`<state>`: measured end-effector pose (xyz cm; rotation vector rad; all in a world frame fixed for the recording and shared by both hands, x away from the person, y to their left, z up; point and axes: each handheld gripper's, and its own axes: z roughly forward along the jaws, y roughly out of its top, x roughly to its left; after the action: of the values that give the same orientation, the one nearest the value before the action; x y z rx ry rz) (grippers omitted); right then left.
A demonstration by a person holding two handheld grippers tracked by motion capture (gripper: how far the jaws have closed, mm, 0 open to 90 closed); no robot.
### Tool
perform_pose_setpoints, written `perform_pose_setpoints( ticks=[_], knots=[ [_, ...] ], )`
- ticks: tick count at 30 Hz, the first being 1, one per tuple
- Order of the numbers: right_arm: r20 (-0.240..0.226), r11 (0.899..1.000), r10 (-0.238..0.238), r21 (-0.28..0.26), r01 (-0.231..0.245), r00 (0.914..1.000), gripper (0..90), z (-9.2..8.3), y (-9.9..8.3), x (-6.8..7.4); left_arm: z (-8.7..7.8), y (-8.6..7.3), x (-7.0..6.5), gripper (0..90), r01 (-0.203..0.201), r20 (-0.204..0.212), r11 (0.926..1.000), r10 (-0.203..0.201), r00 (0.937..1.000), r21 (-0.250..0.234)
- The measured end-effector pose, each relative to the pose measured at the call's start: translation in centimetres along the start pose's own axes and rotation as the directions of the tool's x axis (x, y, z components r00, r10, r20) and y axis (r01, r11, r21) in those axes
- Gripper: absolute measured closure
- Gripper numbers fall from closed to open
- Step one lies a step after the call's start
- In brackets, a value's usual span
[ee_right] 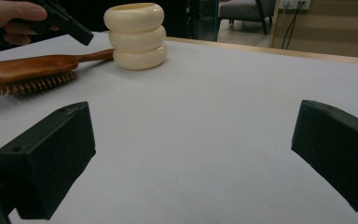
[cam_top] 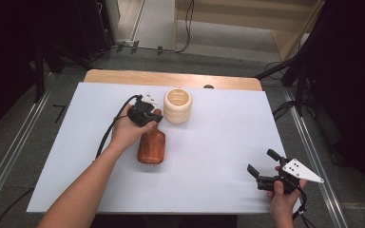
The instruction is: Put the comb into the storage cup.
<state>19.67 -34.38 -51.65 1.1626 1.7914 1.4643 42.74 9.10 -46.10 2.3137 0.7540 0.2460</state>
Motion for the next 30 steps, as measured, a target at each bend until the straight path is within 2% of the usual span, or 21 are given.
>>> perform_pose_setpoints(
  ticks=[5, 10, 16, 24, 30],
  knots=[
    [0.004, 1.000, -0.001, 0.000, 0.001, 1.0000, 0.0, 0.1, 0.0, 0.0, 1.3, -0.3, 0.3, 90.0, 0.021, 0.009, 0.9994, -0.022, 0.9997, 0.027],
    [0.007, 1.000, -0.001, -0.001, 0.001, 1.0000, 0.0, 0.1, 0.0, 0.0, 2.1, -0.4, 0.3, 90.0, 0.019, -0.003, 0.9986, -0.019, 0.9998, 0.049],
    [0.011, 1.000, 0.001, 0.000, -0.001, 0.9999, 0.0, 0.1, 0.0, 0.0, 3.2, -0.1, 0.1, 90.0, 0.004, 0.004, 0.9962, -0.005, 1.0000, 0.087],
    [0.013, 1.000, 0.002, -0.002, -0.002, 0.9999, 0.0, 0.1, 0.0, 0.0, 3.5, -0.5, 0.5, 90.0, 0.000, -0.004, 0.9921, 0.001, 1.0000, 0.125],
    [0.013, 1.000, 0.007, -0.004, -0.007, 0.9999, 0.0, 0.1, 0.0, 0.0, 2.6, -1.0, 1.1, 90.0, -0.001, -0.008, 0.9912, 0.002, 1.0000, 0.132]
  ],
)
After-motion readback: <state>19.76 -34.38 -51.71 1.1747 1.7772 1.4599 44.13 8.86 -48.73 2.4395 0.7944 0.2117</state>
